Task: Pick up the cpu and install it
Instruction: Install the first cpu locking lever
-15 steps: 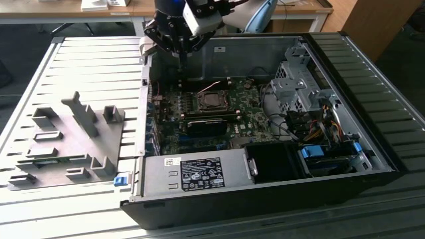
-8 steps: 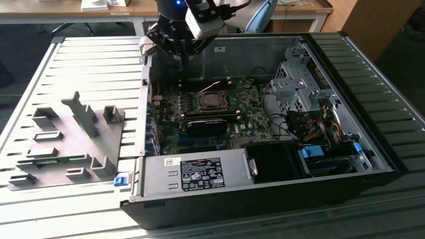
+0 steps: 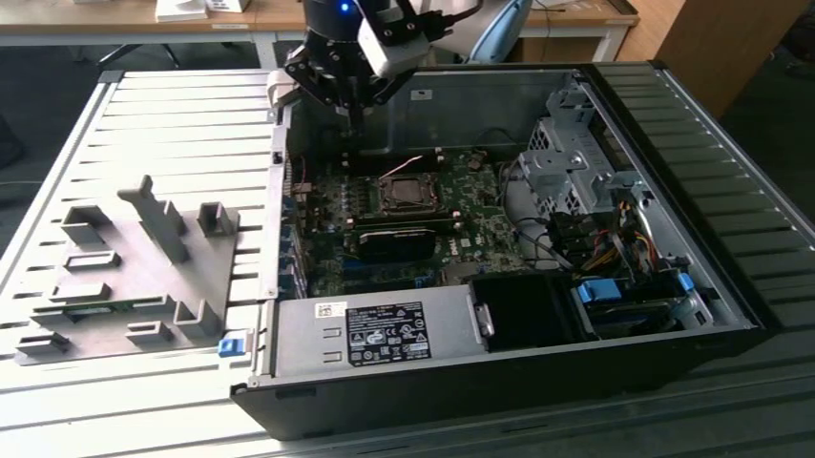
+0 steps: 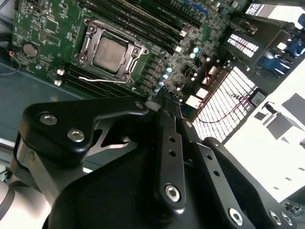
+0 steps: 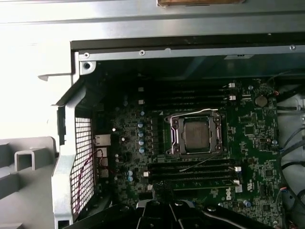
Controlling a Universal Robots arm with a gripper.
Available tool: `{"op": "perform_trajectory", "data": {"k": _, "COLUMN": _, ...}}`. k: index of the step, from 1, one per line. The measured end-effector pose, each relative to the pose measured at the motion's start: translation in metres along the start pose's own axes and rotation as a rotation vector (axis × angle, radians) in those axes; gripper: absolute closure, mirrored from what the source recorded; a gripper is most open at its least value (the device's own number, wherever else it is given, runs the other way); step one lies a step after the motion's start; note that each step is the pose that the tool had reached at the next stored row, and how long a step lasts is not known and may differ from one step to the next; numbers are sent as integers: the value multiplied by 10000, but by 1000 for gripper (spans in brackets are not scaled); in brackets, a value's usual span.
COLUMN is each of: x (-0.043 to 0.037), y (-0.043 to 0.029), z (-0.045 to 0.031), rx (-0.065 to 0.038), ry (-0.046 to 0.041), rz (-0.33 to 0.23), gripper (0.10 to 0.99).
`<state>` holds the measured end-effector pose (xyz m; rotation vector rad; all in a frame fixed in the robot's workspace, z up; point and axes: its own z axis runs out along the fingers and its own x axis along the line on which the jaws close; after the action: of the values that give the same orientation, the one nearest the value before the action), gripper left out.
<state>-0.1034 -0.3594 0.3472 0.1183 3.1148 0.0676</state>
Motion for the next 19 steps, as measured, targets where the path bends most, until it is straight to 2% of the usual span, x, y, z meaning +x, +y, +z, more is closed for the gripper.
{"op": "perform_trajectory", "data": {"k": 11, "x": -20, "y": 20, "z": 122, "rx": 3, "ry": 11, "rz": 1, "gripper": 980}}
{"op": "perform_trajectory", "data": {"k": 19, "x": -41, "y": 67, "z": 192, "rx": 0, "ry": 18, "rz": 2, "gripper": 980}}
